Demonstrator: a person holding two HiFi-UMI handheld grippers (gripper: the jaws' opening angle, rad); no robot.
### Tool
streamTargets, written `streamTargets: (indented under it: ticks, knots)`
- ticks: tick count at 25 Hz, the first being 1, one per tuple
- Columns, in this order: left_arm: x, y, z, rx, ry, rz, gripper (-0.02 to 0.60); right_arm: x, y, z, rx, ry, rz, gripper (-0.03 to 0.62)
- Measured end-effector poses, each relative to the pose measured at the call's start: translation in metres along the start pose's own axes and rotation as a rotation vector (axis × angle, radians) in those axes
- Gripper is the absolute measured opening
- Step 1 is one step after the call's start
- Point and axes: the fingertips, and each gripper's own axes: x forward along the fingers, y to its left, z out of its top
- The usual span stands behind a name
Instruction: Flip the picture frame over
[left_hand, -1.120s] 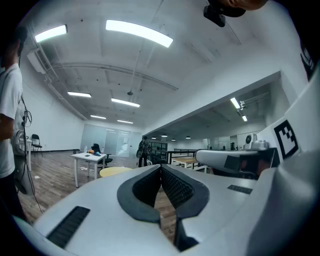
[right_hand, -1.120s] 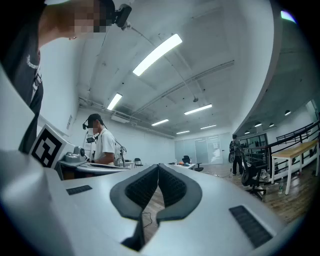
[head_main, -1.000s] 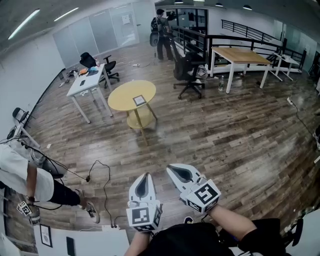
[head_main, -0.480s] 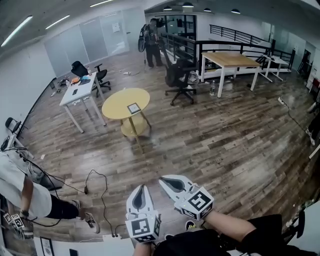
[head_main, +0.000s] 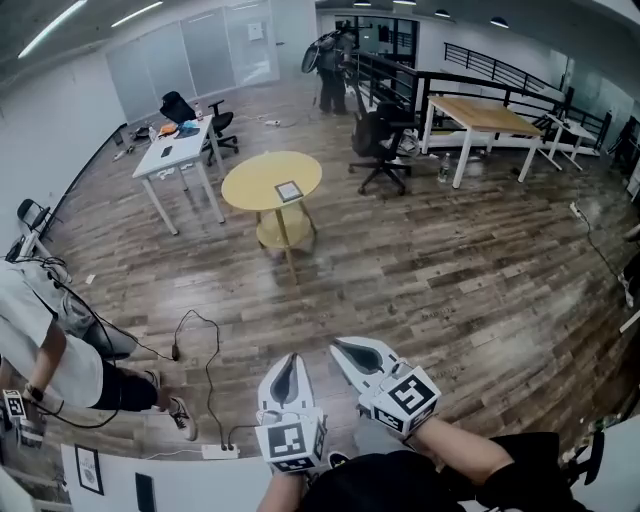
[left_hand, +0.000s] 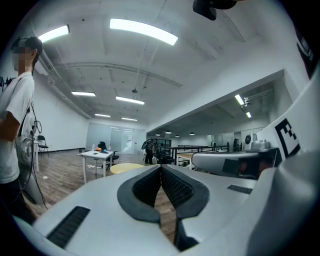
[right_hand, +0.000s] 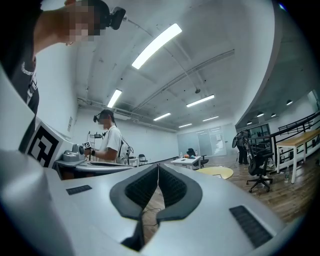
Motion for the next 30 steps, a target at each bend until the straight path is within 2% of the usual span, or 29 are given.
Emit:
streamTargets:
  ticks: [6,14,24,30]
  knots:
    - [0.018,0.005,0.002,0.004,-0.016,0.01,0.023,0.017,-0.018,-0.007,0.002,0.002,0.013,0.02]
    - [0.086,0.021,0.004,0.033,-0.022,0.023,0.023,0.062,-0.066,-0.011,-0.004,-0.019,0.054,0.02]
    - [0.218,0.029,0.014,0.05,-0.013,0.022,0.023,0.121,-0.19,-0.007,0.009,-0.049,0.045,0.019]
    - [0.304,0.03,0.03,0.075,-0.044,0.036,0.023,0.145,-0.28,0.015,-0.027,-0.092,0.016,0.02]
